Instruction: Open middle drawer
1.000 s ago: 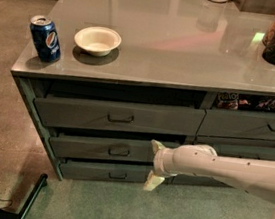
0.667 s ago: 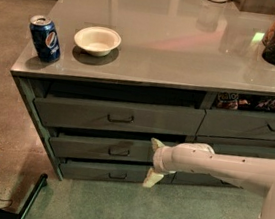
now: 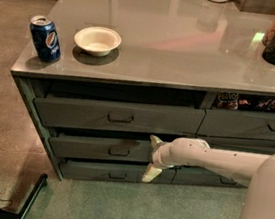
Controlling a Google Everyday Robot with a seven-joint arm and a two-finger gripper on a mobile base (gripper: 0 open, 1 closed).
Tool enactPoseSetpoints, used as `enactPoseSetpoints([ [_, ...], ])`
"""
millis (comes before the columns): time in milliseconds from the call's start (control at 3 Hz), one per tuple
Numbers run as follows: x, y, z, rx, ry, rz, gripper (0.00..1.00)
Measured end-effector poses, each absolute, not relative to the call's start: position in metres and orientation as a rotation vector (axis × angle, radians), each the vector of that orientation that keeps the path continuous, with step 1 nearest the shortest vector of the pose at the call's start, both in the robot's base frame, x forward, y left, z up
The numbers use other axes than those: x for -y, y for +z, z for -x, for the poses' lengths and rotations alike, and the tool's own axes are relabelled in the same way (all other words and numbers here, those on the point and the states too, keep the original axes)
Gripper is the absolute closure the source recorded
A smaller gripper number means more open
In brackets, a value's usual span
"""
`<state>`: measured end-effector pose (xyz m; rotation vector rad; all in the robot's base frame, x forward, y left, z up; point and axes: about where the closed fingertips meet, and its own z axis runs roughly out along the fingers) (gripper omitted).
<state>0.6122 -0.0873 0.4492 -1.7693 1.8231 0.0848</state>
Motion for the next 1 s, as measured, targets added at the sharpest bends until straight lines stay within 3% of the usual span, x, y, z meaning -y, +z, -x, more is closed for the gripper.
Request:
enactPoseSetpoints([
  [1000, 0.077, 0.425, -0.648, -1.821, 0.119, 1.791, 0.0],
])
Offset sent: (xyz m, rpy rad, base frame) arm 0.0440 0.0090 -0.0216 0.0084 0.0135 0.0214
